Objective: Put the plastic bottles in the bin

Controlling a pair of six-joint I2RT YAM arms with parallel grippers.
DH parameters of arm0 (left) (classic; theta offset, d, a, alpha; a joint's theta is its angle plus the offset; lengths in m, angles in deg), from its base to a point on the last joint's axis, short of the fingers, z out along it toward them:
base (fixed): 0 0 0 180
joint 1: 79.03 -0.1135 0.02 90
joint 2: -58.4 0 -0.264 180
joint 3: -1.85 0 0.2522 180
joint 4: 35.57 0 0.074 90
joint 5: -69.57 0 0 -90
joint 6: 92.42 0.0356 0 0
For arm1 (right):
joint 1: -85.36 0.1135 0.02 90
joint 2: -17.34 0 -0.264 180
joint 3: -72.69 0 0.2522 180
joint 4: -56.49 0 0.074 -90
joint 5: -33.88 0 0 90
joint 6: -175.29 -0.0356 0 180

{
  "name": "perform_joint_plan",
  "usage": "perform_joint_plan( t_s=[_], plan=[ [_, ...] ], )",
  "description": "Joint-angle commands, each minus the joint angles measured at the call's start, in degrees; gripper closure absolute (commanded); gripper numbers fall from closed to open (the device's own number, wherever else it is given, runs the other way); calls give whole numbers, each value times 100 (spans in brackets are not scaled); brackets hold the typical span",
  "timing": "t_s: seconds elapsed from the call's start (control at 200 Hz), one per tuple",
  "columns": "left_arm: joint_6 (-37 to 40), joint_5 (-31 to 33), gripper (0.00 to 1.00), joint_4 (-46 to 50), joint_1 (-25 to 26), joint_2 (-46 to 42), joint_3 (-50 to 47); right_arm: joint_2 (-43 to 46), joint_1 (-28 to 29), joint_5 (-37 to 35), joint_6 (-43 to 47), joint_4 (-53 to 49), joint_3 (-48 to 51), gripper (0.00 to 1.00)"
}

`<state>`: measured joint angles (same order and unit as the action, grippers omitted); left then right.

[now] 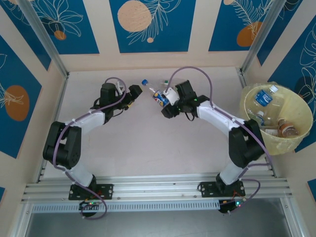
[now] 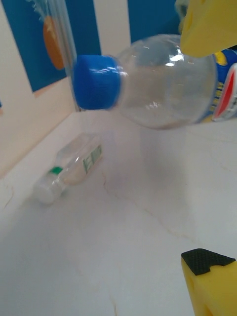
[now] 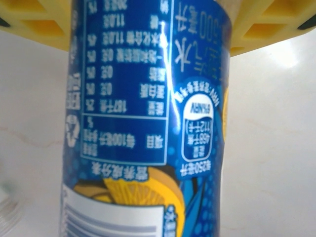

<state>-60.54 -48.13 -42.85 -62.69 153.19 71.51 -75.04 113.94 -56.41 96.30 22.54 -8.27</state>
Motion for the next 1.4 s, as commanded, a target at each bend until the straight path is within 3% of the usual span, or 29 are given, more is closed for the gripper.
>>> perform_joint_plan(
  t_s=[0.0, 0.255, 0.48, 0.67, 0.895, 1.055, 1.285, 1.395],
  plan=[
    [-248, -743, 0, -853, -10, 13, -109, 499, 83, 608, -589, 340, 514, 59],
    [-581, -1256, 0, -1778, 189, 145, -3, 1762, -7, 669, -1346, 772, 1514, 61],
    [-320, -1255, 0, -1672, 287, 92, 30, 3164, -370, 403, -1562, -82, 1740, 60],
    [-358, -1224, 0, -1693, 352, 264, 104, 3958, -728, -128, -1672, -996, 1397, 60],
    [-147, -1166, 0, -1312, 448, 323, 160, 4332, -990, -1241, -1859, -2044, 489, 62],
    [296, -676, 0, -1124, 488, 84, -77, 4507, -1282, -1990, -1997, -2488, -70, 62],
    [1529, 136, 0, -206, 598, -483, -297, 4712, -2105, -2690, -1813, -3120, -784, 61],
    [1811, 169, 0, -286, 607, -638, -437, 4781, -2582, -3058, -1670, -3325, -1048, 60]
  ],
)
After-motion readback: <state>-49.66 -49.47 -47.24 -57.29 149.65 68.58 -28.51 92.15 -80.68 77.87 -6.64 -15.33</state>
